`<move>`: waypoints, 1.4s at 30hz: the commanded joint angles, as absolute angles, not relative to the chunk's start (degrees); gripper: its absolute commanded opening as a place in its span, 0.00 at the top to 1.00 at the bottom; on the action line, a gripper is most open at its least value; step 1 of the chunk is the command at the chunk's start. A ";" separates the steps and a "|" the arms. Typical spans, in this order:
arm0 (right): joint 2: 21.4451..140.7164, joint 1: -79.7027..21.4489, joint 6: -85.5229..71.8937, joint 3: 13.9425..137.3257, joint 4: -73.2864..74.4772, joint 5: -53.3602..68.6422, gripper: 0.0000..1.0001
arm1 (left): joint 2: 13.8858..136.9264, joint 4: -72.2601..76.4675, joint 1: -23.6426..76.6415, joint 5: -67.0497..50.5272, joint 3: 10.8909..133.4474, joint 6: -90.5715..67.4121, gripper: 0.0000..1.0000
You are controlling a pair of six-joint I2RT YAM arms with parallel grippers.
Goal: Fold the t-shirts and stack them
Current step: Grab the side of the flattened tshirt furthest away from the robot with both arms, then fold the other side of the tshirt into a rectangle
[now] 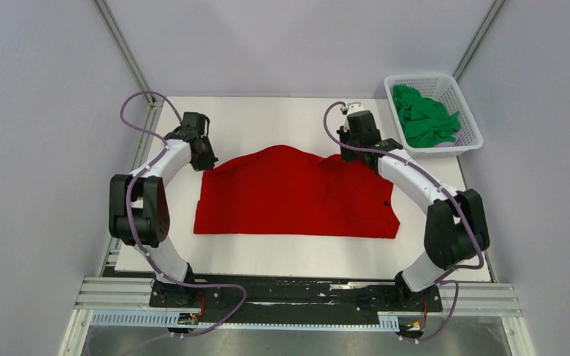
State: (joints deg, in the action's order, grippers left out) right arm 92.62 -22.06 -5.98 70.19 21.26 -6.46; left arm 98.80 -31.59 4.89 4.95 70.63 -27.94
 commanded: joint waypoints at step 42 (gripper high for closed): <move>66.02 -27.13 -28.73 56.43 46.91 -5.95 0.00 | 67.57 -32.43 4.83 16.06 55.50 -37.00 0.00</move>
State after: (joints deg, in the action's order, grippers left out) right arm 70.22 -27.35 -25.06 51.09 46.57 0.64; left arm 70.72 -31.40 4.86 16.32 49.58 -34.33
